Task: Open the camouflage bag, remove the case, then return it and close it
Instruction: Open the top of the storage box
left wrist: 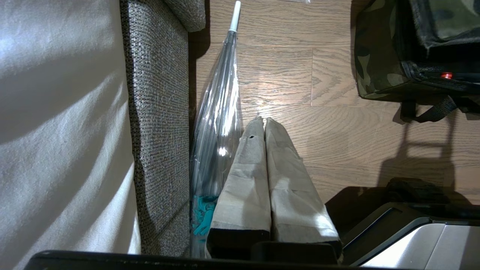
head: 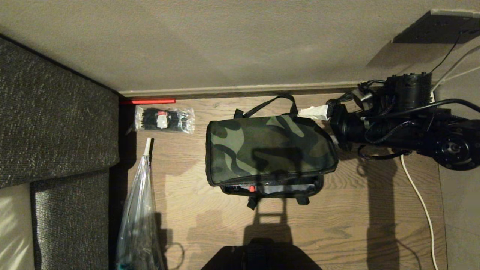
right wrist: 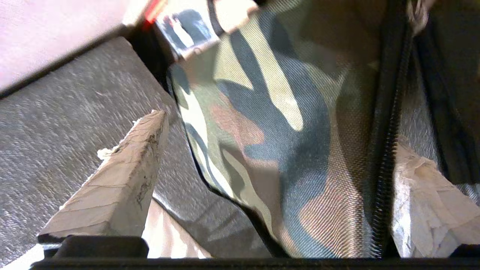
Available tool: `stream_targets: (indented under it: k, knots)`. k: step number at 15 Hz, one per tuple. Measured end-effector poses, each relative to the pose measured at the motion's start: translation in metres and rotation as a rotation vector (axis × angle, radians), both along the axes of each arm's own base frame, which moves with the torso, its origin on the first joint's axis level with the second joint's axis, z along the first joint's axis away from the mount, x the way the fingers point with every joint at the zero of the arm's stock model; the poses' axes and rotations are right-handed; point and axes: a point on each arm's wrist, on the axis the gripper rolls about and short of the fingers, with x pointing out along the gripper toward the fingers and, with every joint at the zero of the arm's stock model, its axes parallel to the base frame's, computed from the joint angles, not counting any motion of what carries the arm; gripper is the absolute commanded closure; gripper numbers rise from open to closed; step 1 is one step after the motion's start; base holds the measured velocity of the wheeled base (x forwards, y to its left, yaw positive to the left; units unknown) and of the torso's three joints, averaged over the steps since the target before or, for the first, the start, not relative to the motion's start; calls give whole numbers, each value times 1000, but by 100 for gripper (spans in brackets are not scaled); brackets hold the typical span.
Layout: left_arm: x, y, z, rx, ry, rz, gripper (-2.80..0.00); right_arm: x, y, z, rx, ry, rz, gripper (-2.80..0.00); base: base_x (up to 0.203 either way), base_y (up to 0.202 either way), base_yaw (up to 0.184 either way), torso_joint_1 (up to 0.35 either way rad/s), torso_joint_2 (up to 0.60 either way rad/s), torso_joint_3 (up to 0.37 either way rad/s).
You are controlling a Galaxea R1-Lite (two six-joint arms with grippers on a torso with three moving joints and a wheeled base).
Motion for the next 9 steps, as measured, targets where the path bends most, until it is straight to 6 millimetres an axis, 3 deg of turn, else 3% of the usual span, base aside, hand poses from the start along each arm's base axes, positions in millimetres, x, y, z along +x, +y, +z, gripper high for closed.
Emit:
stream_targets:
  k: [9]
  knots:
    - [0,0,0,0,0,0,0,3,-20,29,2,-231,-50,-280,0,0,0,0,0,0]
